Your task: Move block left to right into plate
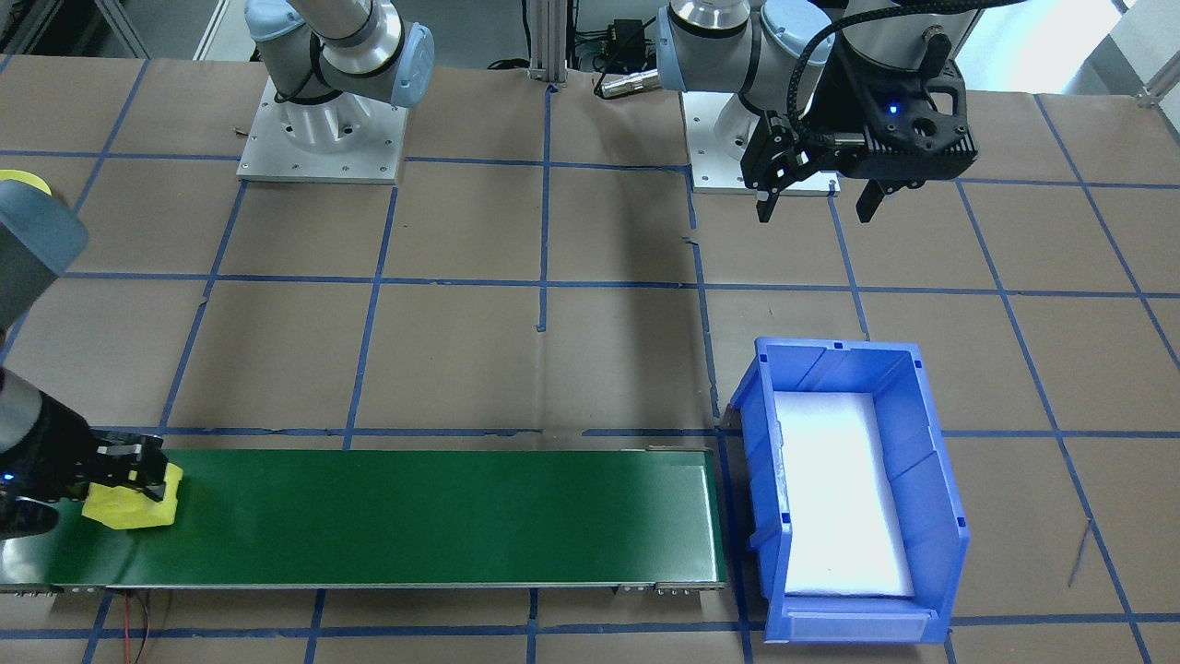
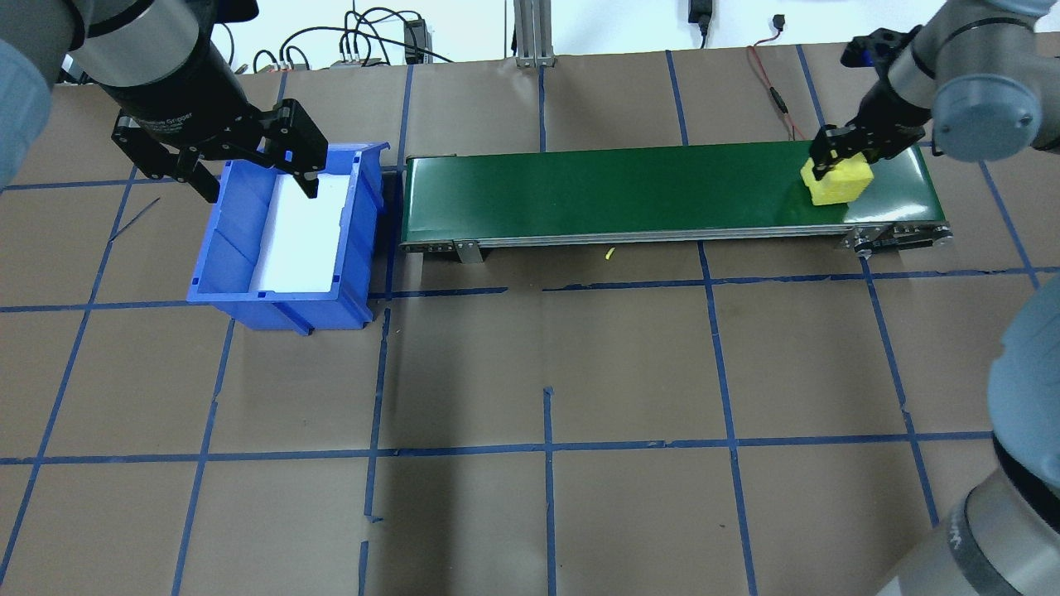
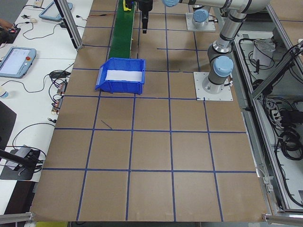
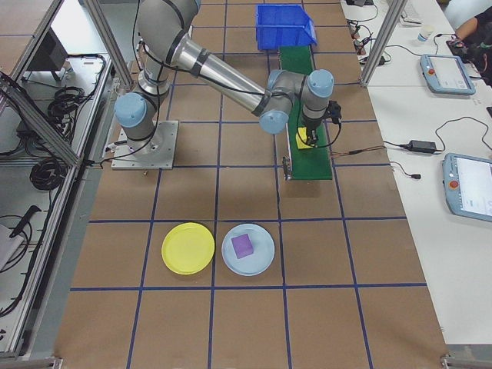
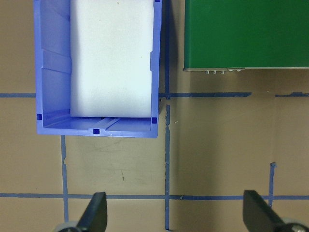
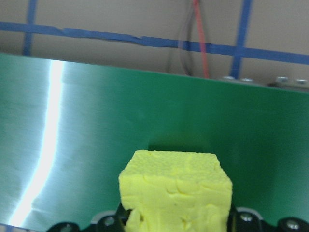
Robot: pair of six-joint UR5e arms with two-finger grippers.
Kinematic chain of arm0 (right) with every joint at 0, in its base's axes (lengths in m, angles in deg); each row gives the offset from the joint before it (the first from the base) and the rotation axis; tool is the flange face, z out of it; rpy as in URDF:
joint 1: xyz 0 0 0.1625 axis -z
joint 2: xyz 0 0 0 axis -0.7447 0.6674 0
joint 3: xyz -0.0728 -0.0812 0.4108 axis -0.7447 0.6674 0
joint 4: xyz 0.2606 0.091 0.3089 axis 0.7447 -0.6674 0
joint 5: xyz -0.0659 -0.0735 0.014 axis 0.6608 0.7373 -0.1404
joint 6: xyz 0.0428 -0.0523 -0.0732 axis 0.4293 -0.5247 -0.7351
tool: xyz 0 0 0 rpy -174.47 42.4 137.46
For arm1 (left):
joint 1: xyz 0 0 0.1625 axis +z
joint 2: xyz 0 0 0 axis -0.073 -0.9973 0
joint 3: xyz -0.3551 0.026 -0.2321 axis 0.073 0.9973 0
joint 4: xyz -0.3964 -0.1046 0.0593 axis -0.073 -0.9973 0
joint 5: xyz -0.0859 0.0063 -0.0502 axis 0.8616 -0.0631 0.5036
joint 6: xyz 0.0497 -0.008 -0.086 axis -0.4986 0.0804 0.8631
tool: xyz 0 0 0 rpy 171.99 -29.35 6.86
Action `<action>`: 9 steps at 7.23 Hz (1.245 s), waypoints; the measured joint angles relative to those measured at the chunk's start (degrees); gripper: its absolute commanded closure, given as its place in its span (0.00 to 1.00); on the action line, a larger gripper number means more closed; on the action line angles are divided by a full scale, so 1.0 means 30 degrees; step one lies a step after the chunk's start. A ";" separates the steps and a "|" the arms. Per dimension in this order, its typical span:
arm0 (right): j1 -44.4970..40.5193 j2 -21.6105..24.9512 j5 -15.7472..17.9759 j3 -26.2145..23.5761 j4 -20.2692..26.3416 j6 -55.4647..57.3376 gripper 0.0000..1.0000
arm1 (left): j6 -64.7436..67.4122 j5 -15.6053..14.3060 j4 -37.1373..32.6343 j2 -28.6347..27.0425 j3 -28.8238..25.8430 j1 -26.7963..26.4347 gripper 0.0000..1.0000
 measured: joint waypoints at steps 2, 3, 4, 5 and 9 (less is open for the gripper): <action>0.4315 0.0636 0.0579 0.0102 0.1088 -0.5708 0.55 | -0.0001 0.0000 0.0001 -0.0001 0.0000 0.0000 0.00; 0.6743 0.1127 0.0899 -0.0023 0.2155 -0.9053 0.55 | 0.0000 0.0000 0.0001 -0.0001 0.0000 -0.0003 0.00; 0.9189 0.1677 0.1410 -0.0183 0.2840 -1.2813 0.55 | 0.0000 0.0000 0.0001 0.0000 0.0000 -0.0013 0.00; 1.1454 0.2041 0.1880 -0.0362 0.3243 -1.5387 0.55 | 0.0000 0.0000 0.0001 0.0001 0.0000 -0.0018 0.00; 1.9636 0.2589 0.1847 -0.3173 0.3669 -2.2413 0.50 | 0.0000 -0.0013 0.0001 0.0001 -0.0001 -0.0023 0.00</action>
